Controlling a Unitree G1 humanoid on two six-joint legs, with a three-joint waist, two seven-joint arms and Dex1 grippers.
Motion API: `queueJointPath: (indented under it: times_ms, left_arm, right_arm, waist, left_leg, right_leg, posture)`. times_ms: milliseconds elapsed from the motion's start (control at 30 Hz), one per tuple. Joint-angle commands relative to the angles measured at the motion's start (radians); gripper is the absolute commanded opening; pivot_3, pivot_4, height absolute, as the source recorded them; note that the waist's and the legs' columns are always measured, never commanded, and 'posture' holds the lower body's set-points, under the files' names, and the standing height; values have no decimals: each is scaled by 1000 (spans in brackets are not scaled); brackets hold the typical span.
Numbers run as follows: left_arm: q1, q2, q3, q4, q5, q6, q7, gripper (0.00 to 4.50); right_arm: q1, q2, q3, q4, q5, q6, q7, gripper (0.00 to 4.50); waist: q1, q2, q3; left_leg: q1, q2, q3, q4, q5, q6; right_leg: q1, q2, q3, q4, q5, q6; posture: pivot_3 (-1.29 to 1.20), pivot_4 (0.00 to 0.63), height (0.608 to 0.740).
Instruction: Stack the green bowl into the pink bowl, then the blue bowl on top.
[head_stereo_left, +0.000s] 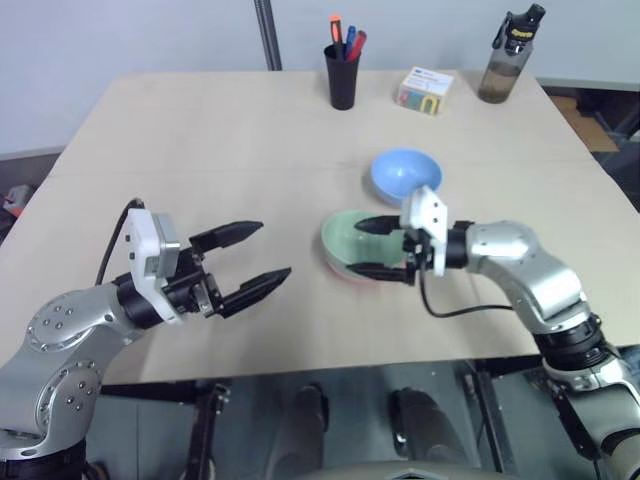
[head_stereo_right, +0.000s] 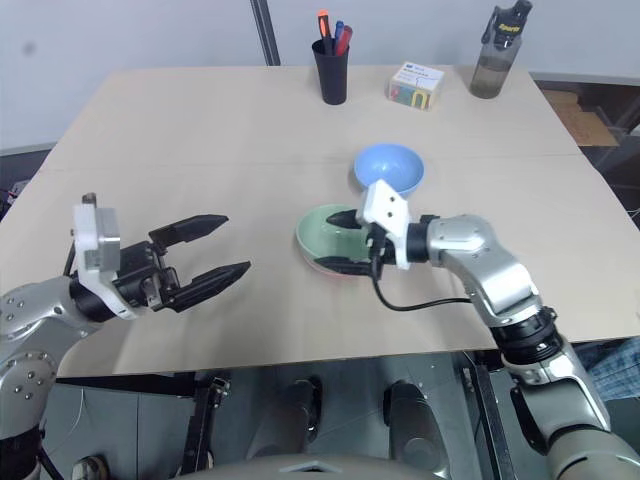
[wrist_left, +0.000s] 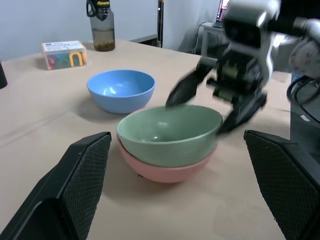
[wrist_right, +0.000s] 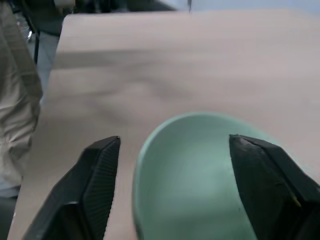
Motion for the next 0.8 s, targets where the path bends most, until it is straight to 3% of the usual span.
queueJointPath:
  times_ms: [33, 133, 267, 533, 633, 800]
  left_arm:
    - [3, 9, 34, -43, -19, -15, 14, 4500]
    - [8, 6, 34, -54, -19, -17, 28, 4500]
    - [19, 2, 38, -69, -17, -23, 49, 4500]
    - [82, 2, 89, -130, -42, -13, 95, 4500]
    - [111, 2, 108, -152, -53, -11, 113, 4500]
    - [134, 4, 121, -167, -66, -15, 132, 4500]
  right_arm:
    - [-93, -49, -81, 64, -8, -86, 48, 3408]
    - [-204, -99, -11, 385, -227, -358, 48, 3408]
    - [-357, -42, 76, 866, -418, -699, 14, 3408]
    - [-534, 117, 105, 1354, -549, -914, -25, 3408]
    - [-570, 142, 92, 1426, -570, -922, -46, 2551]
    - [-594, 153, 68, 1462, -567, -931, -25, 502]
  waist:
    - [-1, 0, 0]
    - [-5, 0, 0]
    - [-7, 0, 0]
    - [-12, 1, 2]
    - [-10, 1, 2]
    - [-7, 1, 2]
  left_leg:
    - [0, 0, 0, 0, 0, 0]
    - [1, 0, 1, 0, 0, 0]
    - [1, 0, 3, -1, 0, 0]
    - [0, 0, 4, -8, 0, 0]
    - [0, 0, 4, -8, 0, 0]
    - [1, 0, 4, -8, 0, 0]
  right_leg:
    - [0, 0, 0, 0, 0, 0]
    - [0, 0, 0, 0, 0, 0]
    - [0, 0, 1, -2, 0, 0]
    - [-4, 0, 3, -3, 5, 0]
    - [-3, 0, 3, -4, 4, -2]
    - [-3, 0, 3, -4, 3, -4]
  posture:
    - [0, 150, 740]
    - [0, 150, 740]
    - [0, 150, 740]
    - [0, 150, 740]
    - [0, 150, 740]
    - [0, 150, 740]
